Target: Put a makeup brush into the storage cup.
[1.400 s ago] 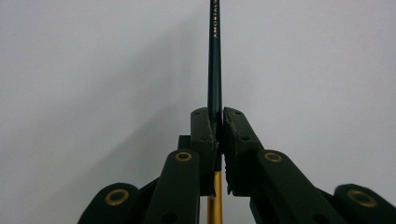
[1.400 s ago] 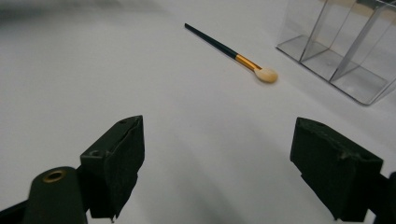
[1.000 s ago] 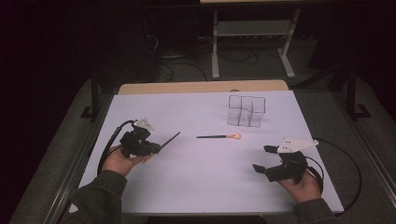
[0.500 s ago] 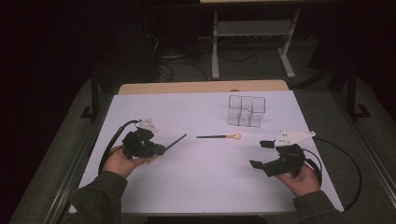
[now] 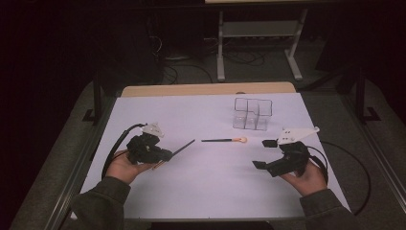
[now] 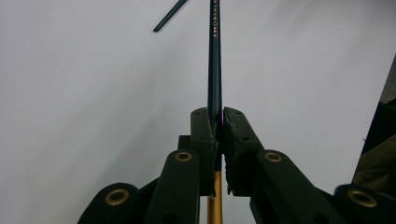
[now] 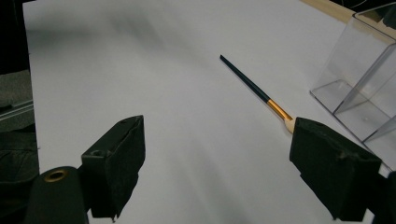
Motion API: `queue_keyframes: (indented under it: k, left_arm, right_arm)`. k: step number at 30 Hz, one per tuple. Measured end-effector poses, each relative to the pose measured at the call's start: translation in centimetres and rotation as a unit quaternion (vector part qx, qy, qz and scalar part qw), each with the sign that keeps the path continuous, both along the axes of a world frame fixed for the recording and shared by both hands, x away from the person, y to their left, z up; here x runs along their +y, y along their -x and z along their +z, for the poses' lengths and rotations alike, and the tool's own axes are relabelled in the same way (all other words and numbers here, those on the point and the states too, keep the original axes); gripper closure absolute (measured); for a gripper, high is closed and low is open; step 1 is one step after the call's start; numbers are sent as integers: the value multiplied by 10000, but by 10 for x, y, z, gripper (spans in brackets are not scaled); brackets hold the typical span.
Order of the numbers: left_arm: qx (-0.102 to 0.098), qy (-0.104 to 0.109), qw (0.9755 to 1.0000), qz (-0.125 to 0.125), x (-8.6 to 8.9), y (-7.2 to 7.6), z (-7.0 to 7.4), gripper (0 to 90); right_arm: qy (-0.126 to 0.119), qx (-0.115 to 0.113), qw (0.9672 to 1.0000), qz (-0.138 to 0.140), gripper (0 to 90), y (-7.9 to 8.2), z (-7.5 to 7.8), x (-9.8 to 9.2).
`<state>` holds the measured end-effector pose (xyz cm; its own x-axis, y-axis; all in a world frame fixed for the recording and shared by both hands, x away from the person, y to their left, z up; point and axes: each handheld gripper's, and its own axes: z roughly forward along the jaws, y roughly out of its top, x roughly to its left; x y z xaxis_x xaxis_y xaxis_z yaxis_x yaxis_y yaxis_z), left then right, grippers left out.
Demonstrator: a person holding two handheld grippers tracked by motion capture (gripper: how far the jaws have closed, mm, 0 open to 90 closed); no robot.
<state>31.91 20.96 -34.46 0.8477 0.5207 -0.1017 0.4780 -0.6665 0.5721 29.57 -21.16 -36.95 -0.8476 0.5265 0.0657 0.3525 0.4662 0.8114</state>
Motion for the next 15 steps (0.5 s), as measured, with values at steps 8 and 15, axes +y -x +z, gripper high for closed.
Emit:
queue_keyframes:
  k: [8, 15]
  left_arm:
    - [-16, 151, 9999, -71, -6, 5, 2, 834]
    - [-12, 153, 9997, -170, -11, 6, 3, 834]
  right_arm:
    - [82, 19, 9998, 201, 175, -6, 10, 13]
    - [116, 16, 9994, 325, 177, -11, 17, 21]
